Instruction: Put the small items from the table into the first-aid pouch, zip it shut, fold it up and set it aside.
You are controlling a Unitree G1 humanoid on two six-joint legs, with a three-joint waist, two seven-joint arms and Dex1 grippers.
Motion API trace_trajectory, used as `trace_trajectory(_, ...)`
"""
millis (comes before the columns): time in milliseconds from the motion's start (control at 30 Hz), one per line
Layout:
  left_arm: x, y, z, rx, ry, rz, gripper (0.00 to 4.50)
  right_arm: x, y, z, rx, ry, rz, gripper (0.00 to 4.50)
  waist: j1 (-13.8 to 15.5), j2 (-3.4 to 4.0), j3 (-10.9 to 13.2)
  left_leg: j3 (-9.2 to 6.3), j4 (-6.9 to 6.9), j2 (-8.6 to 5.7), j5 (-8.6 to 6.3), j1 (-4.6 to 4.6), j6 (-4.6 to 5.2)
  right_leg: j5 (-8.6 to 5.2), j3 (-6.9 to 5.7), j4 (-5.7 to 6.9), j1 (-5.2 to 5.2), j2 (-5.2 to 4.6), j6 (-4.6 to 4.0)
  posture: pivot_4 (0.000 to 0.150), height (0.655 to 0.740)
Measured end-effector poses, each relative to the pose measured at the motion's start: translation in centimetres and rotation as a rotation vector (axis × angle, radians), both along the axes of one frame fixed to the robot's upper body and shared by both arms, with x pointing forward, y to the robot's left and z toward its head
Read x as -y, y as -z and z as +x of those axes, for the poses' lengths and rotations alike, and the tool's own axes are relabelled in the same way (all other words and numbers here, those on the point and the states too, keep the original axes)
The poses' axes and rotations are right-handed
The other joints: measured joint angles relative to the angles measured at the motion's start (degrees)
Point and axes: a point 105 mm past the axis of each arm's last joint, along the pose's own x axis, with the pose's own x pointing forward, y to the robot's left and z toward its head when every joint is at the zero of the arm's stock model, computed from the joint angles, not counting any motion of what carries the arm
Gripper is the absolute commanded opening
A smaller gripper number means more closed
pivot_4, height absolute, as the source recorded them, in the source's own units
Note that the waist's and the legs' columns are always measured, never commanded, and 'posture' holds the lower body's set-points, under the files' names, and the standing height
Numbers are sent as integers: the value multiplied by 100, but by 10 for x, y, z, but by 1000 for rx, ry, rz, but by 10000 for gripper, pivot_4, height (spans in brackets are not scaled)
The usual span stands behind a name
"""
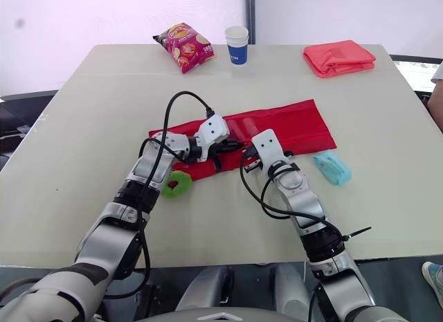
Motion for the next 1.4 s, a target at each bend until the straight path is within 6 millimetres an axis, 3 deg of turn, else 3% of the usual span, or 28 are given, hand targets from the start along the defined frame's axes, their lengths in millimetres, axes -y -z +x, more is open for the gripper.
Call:
trace_trajectory(133,0,0,0,1,1,1,0,-1,-14,-22,-38,-160,84,644,7,0,0,0,0,-1,0,-1,1,0,0,-2,2,-1,0,1500,7400)
trace_trajectory(233,-1,-1,3,-2,-4,4,0,28,-36,-32,-46,-209,90,8180,24,0,0,-4,1,-2,-1,-1,2,0,-5,-4,5,0,0,1500,7400)
trace_trajectory(333,-3,-2,7,2,-11,7,0,53,-48,-42,-64,-205,71,20491,24,0,0,-5,0,-2,-1,-1,3,0,-6,-5,6,-1,0,1500,7400)
trace_trajectory(500,-3,0,9,1,-17,-3,0,61,-53,-52,-111,-194,84,42681,5,0,0,-4,-1,1,-1,1,3,0,-4,-1,5,2,0,1500,7400)
trace_trajectory(633,0,0,9,-3,-15,-14,0,50,-43,-47,-136,-155,74,42681,10,0,0,-3,0,-1,-1,0,2,0,-3,-1,5,-1,0,1500,7400)
trace_trajectory(667,1,0,9,-4,-13,-17,0,44,-35,-42,-152,-128,78,36180,11,0,0,-4,0,-1,0,0,1,0,-4,-1,5,0,0,1500,7400)
trace_trajectory(700,2,0,9,-5,-12,-19,0,40,-31,-39,-161,-116,90,33008,11,0,0,-4,0,-1,0,0,1,0,-3,-1,5,0,0,1500,7400)
trace_trajectory(800,4,-1,8,-6,-7,-26,0,29,-14,-28,-189,-60,107,17913,12,0,0,-2,0,-3,0,0,1,0,-2,-2,4,-2,0,1500,7400)
trace_trajectory(867,5,-1,8,-10,-1,-32,0,25,-2,-10,-174,56,126,9282,11,0,0,-2,0,-4,0,0,0,0,-2,-1,2,-2,0,1500,7400)
trace_trajectory(933,5,-1,7,-11,1,-32,0,25,-2,-6,-158,78,127,5980,15,1,0,-2,0,-5,0,0,0,0,-2,0,1,-4,0,1500,7400)
trace_trajectory(967,4,-1,7,-12,2,-30,0,24,-4,-1,-136,100,133,848,8,1,0,-2,0,-5,0,0,0,0,-2,-2,1,-3,0,1500,7400)
trace_trajectory(1100,6,-4,4,-3,17,-27,0,21,-14,18,-44,191,162,396,-3,1,0,-2,-3,-4,1,0,-1,0,0,0,-1,-2,0,1500,7400)
trace_trajectory(1400,9,-2,-1,-7,41,-19,0,11,0,35,-17,305,196,396,-14,3,0,-1,-5,-4,2,2,-4,0,2,1,-2,-1,0,1500,7400)
